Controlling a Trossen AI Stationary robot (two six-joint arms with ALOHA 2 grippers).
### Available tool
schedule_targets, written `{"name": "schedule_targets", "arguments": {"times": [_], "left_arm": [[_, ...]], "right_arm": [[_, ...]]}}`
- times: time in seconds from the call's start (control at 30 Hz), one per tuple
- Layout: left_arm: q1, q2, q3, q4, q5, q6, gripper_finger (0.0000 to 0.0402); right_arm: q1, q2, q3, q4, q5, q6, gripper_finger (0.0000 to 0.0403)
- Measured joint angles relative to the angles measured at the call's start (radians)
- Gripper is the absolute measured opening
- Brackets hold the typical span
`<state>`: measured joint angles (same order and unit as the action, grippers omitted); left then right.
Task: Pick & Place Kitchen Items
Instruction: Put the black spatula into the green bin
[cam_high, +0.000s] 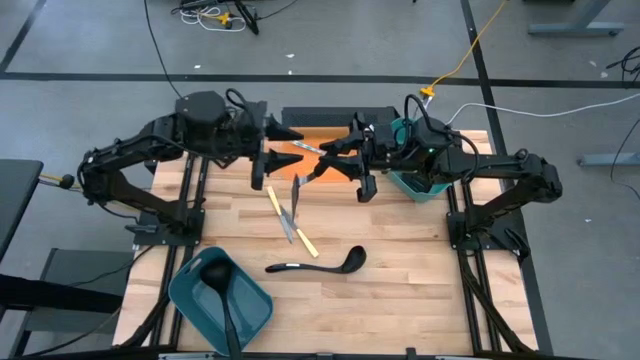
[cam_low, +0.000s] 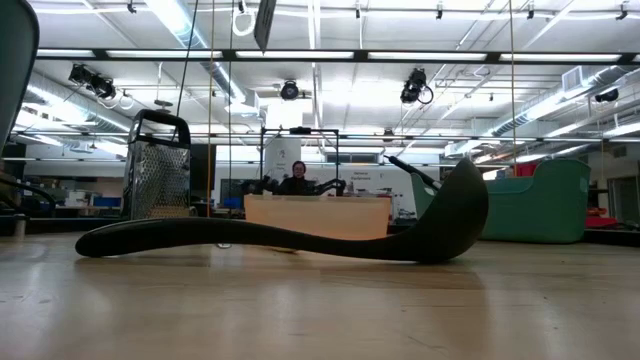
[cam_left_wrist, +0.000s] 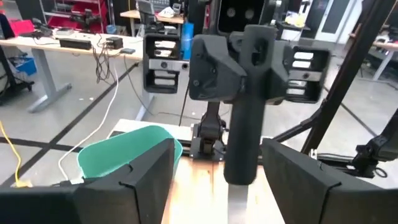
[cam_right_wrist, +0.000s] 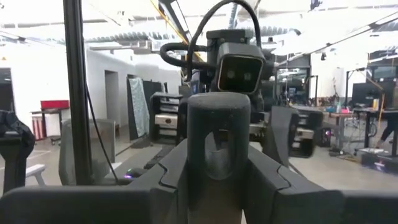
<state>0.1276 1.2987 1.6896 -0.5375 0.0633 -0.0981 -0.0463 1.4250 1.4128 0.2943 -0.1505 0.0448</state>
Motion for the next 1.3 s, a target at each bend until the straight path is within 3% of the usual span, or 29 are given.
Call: {"name": "schedule_targets", "arguments": {"times": [0.4, 0.87, 1.3], "left_arm": [[0.000, -0.052, 0.000, 0.006, -0.048, 0.009, 0.0226], [-0.001, -0.053, -0.001, 0.006, -0.049, 0.006, 0.0217], [0.000, -0.053, -0.001, 0.005, -0.075, 0.024, 0.0217]], "right_arm": [[-0.004, -0.029, 0.000, -0.032, 0.038, -0.011, 0.0106], [-0.083, -0.074, 0.001, -0.279, 0.094, -0.032, 0.0104], [-0.144, -0.219, 0.001, -0.482, 0.181, -0.110, 0.0104]]}}
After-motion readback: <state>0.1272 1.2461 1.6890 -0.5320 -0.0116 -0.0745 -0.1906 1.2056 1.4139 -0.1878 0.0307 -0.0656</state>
